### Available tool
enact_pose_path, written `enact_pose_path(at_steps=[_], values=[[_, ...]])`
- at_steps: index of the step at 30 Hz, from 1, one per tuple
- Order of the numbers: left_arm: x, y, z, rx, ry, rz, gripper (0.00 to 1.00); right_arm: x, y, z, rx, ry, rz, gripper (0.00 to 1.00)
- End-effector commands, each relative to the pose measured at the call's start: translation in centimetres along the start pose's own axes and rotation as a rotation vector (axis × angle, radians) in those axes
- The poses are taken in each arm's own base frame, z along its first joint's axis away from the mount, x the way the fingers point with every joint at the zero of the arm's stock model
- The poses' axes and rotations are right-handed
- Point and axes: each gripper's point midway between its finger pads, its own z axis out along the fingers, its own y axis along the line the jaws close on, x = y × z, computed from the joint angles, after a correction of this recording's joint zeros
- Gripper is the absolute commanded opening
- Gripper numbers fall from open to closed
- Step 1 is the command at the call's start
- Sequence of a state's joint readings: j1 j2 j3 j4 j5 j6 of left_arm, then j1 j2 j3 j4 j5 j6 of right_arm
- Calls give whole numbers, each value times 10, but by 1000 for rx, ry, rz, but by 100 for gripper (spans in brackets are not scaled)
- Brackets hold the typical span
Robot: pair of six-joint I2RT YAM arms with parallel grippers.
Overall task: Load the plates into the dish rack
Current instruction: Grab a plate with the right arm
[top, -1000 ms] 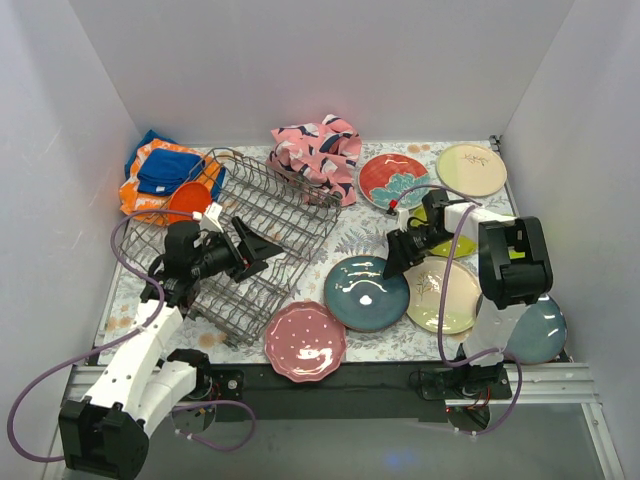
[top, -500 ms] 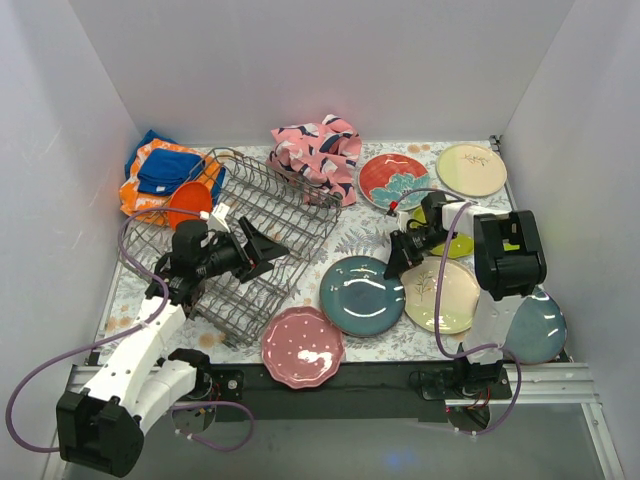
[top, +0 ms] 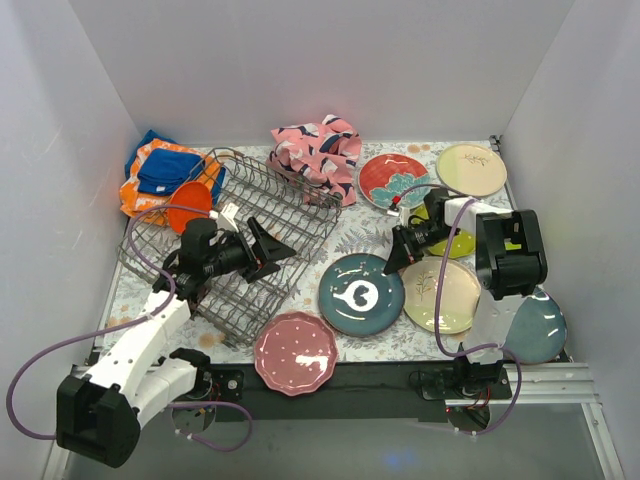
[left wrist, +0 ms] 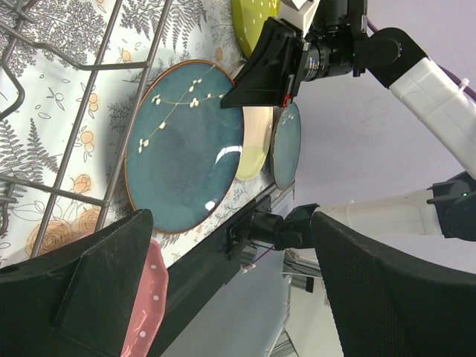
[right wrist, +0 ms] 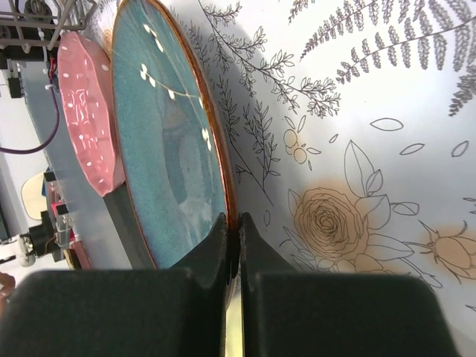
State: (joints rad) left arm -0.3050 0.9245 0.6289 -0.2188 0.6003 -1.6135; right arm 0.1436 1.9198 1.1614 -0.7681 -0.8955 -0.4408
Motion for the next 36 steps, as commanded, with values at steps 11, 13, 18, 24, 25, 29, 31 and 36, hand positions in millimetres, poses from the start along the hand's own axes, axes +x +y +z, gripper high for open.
enact_pose_path(at_steps=[11, 13, 18, 24, 25, 29, 31, 36], values=[[2, -16, 13, 34, 14, 39, 86, -31, 55, -43, -140, -140, -82, 1], [2, -18, 14, 38, 17, 45, 86, -34, 61, -46, -144, -151, -97, 1], [5, -20, 21, 34, 35, 49, 86, -36, 74, -54, -160, -170, -109, 1], [10, -22, 26, 36, 48, 54, 86, -38, 88, -64, -172, -198, -124, 1], [12, -22, 27, 37, 55, 54, 86, -38, 90, -66, -171, -204, -129, 1], [15, -24, 31, 35, 67, 59, 86, -39, 100, -73, -180, -226, -140, 1], [17, -27, 32, 39, 71, 66, 86, -39, 104, -76, -183, -235, -147, 1], [22, -28, 38, 35, 90, 68, 86, -38, 114, -81, -189, -254, -162, 1]])
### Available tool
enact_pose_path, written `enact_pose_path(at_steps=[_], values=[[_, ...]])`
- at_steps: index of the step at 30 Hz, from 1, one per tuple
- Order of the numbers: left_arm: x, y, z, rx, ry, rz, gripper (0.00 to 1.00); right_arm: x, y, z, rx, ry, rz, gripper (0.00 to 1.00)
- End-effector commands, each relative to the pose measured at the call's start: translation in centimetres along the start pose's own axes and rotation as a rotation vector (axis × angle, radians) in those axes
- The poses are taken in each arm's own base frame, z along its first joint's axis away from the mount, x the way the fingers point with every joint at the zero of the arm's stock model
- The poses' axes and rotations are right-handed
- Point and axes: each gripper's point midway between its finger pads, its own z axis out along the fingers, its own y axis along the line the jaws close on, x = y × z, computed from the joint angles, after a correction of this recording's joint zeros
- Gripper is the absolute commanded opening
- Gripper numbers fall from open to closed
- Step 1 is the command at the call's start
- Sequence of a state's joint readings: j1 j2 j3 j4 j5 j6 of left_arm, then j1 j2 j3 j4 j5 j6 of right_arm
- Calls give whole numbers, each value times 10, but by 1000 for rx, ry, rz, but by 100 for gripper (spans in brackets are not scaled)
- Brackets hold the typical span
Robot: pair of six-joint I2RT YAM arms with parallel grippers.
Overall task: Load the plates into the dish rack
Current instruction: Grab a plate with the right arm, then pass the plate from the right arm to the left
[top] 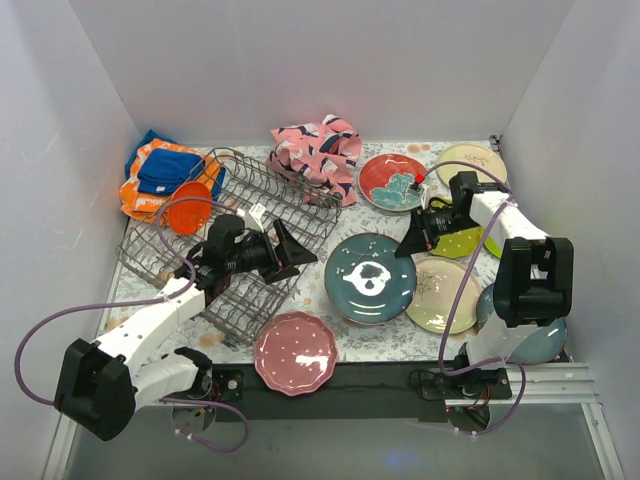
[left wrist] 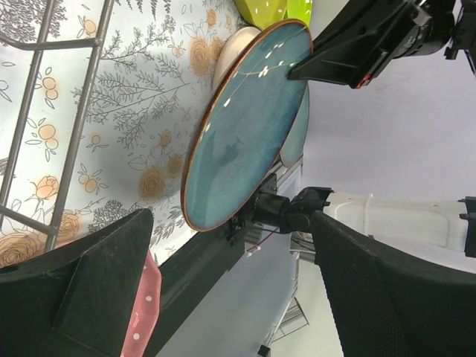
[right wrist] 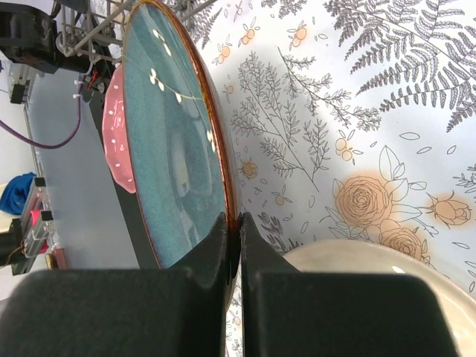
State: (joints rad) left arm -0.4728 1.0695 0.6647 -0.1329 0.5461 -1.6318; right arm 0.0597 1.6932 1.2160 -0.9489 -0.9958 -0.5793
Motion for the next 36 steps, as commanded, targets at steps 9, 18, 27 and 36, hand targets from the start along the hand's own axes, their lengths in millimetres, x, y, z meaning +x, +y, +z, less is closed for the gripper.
enact_pose_path(at_steps=[9, 18, 27, 36], values=[[0, -24, 11, 31, 0, 50, 86, -32, 66, -24, -168, -154, 13, 1], [8, -30, 26, 23, 39, 48, 86, -44, 78, -32, -185, -186, -14, 1], [29, -34, 49, 11, 111, 83, 82, -48, 85, -35, -220, -206, -10, 1], [35, -30, 60, -12, 126, 117, 68, -48, 88, -35, -237, -214, -8, 1]])
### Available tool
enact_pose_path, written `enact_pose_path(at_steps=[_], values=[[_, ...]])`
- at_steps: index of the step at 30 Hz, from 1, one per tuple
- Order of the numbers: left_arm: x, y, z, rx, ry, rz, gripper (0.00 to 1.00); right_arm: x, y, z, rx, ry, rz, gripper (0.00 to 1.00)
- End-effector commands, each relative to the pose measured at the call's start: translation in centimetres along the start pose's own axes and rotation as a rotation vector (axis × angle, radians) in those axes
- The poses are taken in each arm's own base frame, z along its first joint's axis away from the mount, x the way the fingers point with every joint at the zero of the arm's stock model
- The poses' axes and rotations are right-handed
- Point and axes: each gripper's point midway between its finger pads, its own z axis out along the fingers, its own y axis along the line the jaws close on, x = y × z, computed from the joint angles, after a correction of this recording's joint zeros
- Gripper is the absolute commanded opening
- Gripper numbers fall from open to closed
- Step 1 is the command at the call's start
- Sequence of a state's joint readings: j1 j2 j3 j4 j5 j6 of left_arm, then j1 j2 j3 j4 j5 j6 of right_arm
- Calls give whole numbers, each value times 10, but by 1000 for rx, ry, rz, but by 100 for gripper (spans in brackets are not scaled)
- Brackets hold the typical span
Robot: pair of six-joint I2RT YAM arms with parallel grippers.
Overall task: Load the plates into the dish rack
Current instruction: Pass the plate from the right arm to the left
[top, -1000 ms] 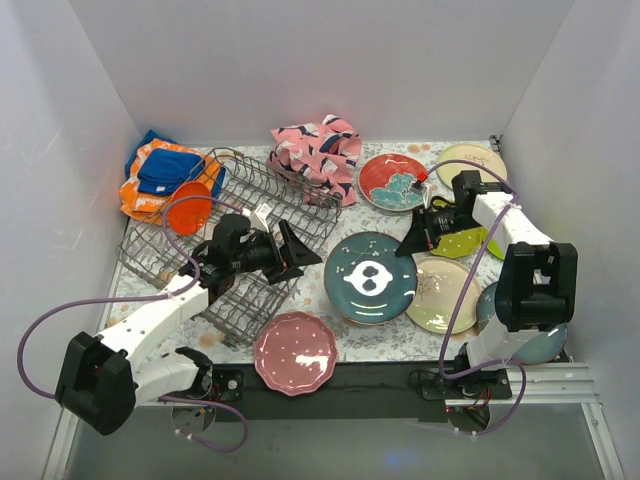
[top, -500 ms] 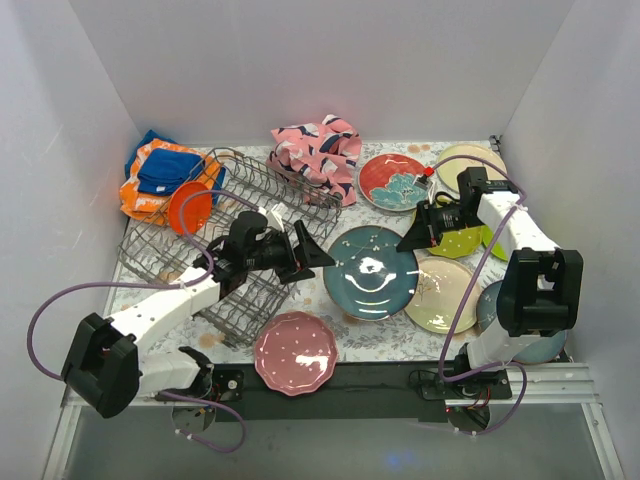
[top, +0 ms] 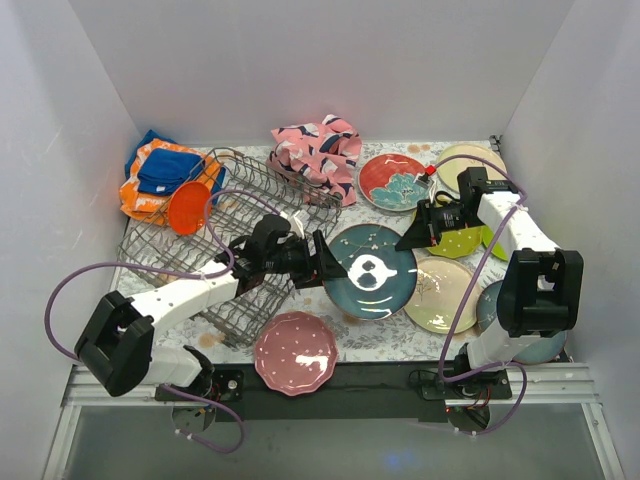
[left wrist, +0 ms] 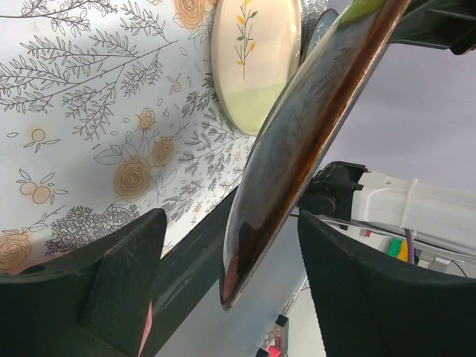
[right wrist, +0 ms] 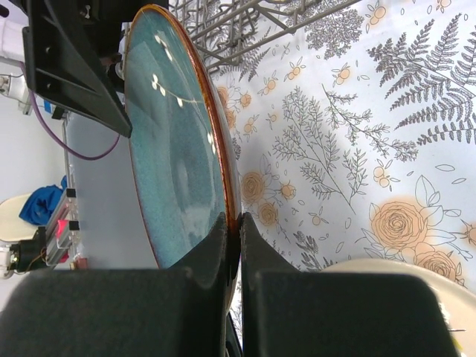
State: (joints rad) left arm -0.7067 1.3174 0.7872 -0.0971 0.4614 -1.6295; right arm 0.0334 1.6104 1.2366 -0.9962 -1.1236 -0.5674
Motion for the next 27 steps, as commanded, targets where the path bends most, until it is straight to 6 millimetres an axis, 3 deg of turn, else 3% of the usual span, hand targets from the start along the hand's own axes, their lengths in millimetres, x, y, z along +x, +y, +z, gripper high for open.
enact_pose_path(at_steps=[1, 7, 12, 13, 21, 24, 25, 27], values=[[-14, -19, -1, 34, -49, 54, 66, -28, 51, -10, -155, -109, 23, 1], [-14, -22, 1, 48, -42, 57, 47, -27, 50, -9, -159, -109, 26, 1], [-10, -23, 3, 65, -20, 54, 15, -26, 49, -9, -161, -110, 29, 1], [-10, -23, 3, 66, -22, 54, 0, -26, 50, -9, -163, -111, 25, 1], [-16, -32, -11, 96, -92, 73, 0, -20, 49, -8, -152, -102, 26, 1], [-19, -36, -17, 105, -120, 86, 0, -18, 49, -8, -143, -98, 21, 13], [-19, -36, -18, 105, -126, 87, 0, -18, 49, -8, -141, -96, 21, 23], [-20, -37, -21, 109, -136, 90, 0, -18, 50, -8, -139, -96, 14, 31]])
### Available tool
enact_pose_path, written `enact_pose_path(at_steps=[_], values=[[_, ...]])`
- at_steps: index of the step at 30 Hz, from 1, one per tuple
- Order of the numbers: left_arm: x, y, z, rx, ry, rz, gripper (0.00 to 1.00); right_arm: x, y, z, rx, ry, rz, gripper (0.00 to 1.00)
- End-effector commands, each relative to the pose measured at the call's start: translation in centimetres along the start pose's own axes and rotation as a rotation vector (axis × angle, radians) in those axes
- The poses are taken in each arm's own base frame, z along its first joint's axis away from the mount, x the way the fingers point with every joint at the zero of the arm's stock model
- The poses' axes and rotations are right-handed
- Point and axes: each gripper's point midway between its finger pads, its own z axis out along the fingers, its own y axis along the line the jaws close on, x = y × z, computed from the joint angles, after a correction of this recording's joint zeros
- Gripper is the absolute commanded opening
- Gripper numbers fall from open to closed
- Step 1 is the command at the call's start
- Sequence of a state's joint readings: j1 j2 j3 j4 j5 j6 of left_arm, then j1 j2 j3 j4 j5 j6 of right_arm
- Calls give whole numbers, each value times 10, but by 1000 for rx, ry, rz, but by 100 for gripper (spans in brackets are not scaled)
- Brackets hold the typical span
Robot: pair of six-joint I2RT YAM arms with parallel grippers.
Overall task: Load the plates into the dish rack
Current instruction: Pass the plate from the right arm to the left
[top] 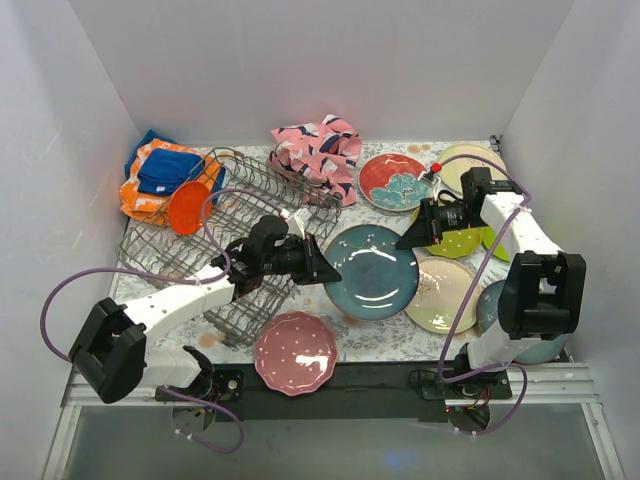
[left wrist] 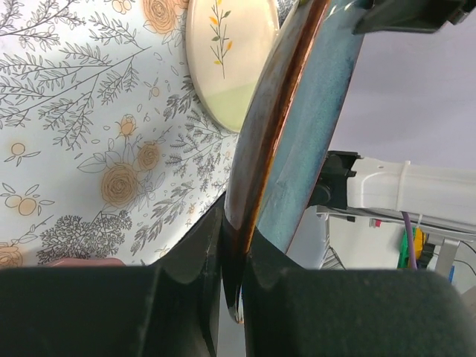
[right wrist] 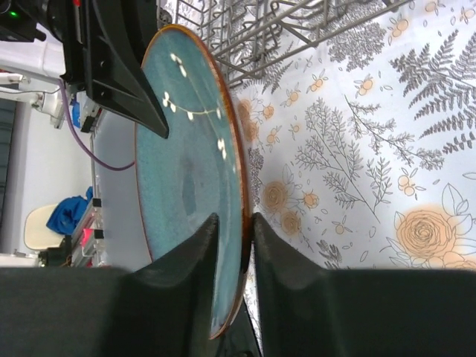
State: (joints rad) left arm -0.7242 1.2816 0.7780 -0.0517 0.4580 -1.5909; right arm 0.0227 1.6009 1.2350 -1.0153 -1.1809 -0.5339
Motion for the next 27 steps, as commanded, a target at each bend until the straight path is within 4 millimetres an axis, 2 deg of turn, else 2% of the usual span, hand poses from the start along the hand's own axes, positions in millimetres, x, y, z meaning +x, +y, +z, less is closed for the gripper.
enact_pose_path(at_steps=[1, 7, 13, 23, 27], values=[[-22, -22, -15, 47, -118, 14, 0, -12, 38, -3, -94, -58, -37, 39], [-23, -25, -19, 56, -128, 22, 0, -10, 36, -4, -72, -50, -45, 64], [-29, -33, -30, 62, -166, 40, 0, -8, 32, -5, -41, -34, -59, 75], [-40, -42, -55, 43, -238, 77, 0, -12, 30, -6, -32, -33, -81, 79], [-44, -38, -66, 14, -263, 86, 0, -12, 31, -6, -28, -31, -93, 79]])
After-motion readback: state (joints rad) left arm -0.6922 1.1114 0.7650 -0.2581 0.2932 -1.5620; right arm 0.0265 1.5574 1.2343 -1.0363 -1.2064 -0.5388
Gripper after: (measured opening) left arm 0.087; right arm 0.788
